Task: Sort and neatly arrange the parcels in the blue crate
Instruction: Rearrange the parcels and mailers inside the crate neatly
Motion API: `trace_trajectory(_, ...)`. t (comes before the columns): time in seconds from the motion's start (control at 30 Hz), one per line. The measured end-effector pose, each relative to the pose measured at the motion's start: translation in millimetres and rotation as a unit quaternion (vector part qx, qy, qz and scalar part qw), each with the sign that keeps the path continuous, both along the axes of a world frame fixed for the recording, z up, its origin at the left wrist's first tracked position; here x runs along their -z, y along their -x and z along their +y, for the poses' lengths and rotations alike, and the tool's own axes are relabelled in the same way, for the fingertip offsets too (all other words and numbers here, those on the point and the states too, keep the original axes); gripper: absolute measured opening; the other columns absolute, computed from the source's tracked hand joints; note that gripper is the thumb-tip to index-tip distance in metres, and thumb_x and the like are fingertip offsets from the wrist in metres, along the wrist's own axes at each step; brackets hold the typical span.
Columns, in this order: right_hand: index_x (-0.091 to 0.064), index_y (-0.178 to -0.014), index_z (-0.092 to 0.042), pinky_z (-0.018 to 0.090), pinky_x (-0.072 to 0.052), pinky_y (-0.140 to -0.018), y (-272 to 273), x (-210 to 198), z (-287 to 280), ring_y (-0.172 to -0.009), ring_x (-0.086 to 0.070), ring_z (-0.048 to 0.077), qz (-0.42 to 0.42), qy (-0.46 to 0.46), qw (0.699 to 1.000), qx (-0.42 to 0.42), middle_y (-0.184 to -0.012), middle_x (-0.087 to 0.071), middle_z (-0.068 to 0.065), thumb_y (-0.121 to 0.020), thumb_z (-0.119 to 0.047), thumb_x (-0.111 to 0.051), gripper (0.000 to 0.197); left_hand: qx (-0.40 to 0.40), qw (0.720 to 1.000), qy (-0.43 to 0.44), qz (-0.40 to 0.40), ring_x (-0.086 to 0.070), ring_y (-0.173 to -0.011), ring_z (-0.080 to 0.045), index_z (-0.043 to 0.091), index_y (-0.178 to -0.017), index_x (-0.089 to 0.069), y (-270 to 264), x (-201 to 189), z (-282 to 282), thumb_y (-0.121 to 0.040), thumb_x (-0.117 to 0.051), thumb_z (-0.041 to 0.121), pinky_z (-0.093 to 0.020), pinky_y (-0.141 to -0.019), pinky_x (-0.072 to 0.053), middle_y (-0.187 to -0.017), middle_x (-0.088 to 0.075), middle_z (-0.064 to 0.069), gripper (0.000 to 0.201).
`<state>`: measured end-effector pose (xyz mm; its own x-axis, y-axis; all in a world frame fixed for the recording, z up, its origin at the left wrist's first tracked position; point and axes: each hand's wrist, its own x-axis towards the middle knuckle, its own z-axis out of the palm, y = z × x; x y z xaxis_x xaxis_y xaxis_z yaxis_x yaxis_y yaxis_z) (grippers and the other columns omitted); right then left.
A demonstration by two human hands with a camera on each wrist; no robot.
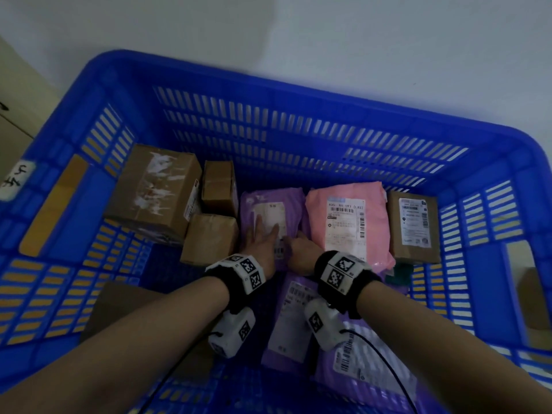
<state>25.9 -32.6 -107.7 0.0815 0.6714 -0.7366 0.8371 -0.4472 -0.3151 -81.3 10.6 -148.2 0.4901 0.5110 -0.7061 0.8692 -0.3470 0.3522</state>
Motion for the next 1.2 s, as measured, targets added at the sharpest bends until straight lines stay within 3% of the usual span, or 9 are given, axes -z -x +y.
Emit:
trace_trajectory(0.1, -0.028, -0.145, -0.004, 0.036, -0.012, -0.118, -1, -2, -4, -0.139, -0.031, 0.027, -0.035, -0.019, 0.998, -0.048, -0.146, -0.042, 0.014, -0.099, -0.016, -0.040, 0.050, 0.010, 1.000, -0.015, -0.023, 0.019, -0.144, -0.037, 0.038, -0.149, 0.006, -7, 9, 1, -0.093, -0.049, 0.016, -0.051, -0.119, -0.007, -0.155, 0.031, -0.006, 0.081)
trace_trajectory(0.2, -0.033, -0.143, -0.004, 0.038, -0.027, -0.113, -5, -6, -4, -0.138, -0.030, 0.033, -0.051, -0.023, 0.998, -0.018, -0.150, -0.030, 0.018, -0.093, -0.014, -0.048, 0.053, 0.025, 0.999, -0.026, -0.032, 0.018, -0.145, -0.037, 0.043, -0.148, 0.005, -13, 16, 1, -0.097, -0.038, 0.025, -0.052, -0.119, -0.004, -0.155, 0.030, -0.004, 0.069)
trace_trajectory(0.4, -0.042, -0.139, -0.001, 0.024, -0.009, -0.113, -15, -5, -6, -0.143, -0.021, 0.028, -0.035, -0.012, 0.999, -0.014, -0.146, -0.036, 0.022, -0.097, -0.006, -0.038, 0.042, 0.047, 0.998, 0.014, 0.025, 0.018, -0.146, -0.031, 0.043, -0.148, 0.003, -14, 24, -4, -0.099, -0.032, 0.033, -0.058, -0.117, -0.003, -0.155, 0.030, 0.001, 0.061)
trace_trajectory(0.6, -0.043, -0.138, -0.004, 0.034, -0.007, -0.120, -10, 6, -8, -0.146, -0.009, 0.032, -0.033, -0.020, 0.999, -0.023, -0.144, -0.042, 0.018, -0.095, -0.009, -0.041, 0.043, 0.077, 0.995, 0.025, 0.057, 0.016, -0.145, -0.035, 0.029, -0.152, -0.002, -16, 7, -4, -0.098, -0.037, 0.022, -0.051, -0.117, 0.001, -0.156, 0.026, -0.006, 0.064)
trace_trajectory(0.7, -0.040, -0.139, 0.000, 0.037, -0.020, -0.117, -8, 2, -8, -0.141, -0.023, 0.034, -0.031, -0.019, 0.999, 0.037, -0.150, -0.029, 0.021, -0.094, -0.011, -0.044, 0.047, 0.037, 0.998, 0.026, 0.032, -0.003, -0.147, -0.035, 0.017, -0.149, -0.022, -16, 0, -1, -0.096, -0.042, 0.020, -0.041, -0.120, -0.011, -0.159, 0.006, -0.016, 0.056)
trace_trajectory(0.77, -0.045, -0.133, 0.004, 0.032, -0.021, -0.114, -6, -2, -8, -0.138, -0.030, 0.033, -0.008, -0.022, 0.997, 0.074, -0.142, -0.037, 0.027, -0.095, -0.008, -0.042, 0.040, 0.018, 0.999, 0.028, 0.001, -0.035, -0.137, -0.033, 0.008, -0.139, -0.042, -14, -12, 2, -0.096, -0.044, 0.017, -0.031, -0.108, -0.032, -0.150, -0.030, -0.020, 0.043)
trace_trajectory(0.83, -0.051, -0.128, 0.003, 0.029, -0.032, -0.107, -5, -6, -7, -0.129, -0.044, 0.033, 0.019, -0.031, 0.994, 0.107, -0.136, -0.046, 0.025, -0.093, -0.005, -0.043, 0.037, 0.004, 0.999, 0.028, -0.037, -0.051, -0.123, -0.029, 0.004, -0.132, -0.052, -10, -27, 5, -0.096, -0.044, 0.012, -0.030, -0.097, -0.042, -0.137, -0.051, -0.017, 0.037)
trace_trajectory(1.07, -0.040, -0.141, 0.000, 0.016, -0.036, -0.093, 11, -17, -11, -0.130, -0.047, 0.027, 0.109, -0.098, 0.972, 0.184, -0.142, -0.046, 0.018, -0.094, -0.004, -0.045, 0.047, -0.044, 0.991, -0.033, -0.125, -0.049, -0.127, -0.023, 0.009, -0.129, -0.056, 25, -95, 24, -0.097, -0.046, 0.017, -0.030, -0.096, -0.044, -0.140, -0.050, -0.010, 0.034)
trace_trajectory(1.2, -0.032, -0.145, -0.002, 0.027, -0.042, -0.095, 29, -20, -3, -0.125, -0.049, 0.027, 0.202, -0.099, 0.941, 0.251, -0.144, -0.042, 0.016, -0.096, -0.010, -0.050, 0.053, -0.101, 0.985, -0.074, -0.118, -0.059, -0.109, -0.028, 0.012, -0.101, -0.066, 60, -117, 34, -0.096, -0.047, 0.019, -0.027, -0.077, -0.041, -0.106, -0.063, -0.008, 0.021)
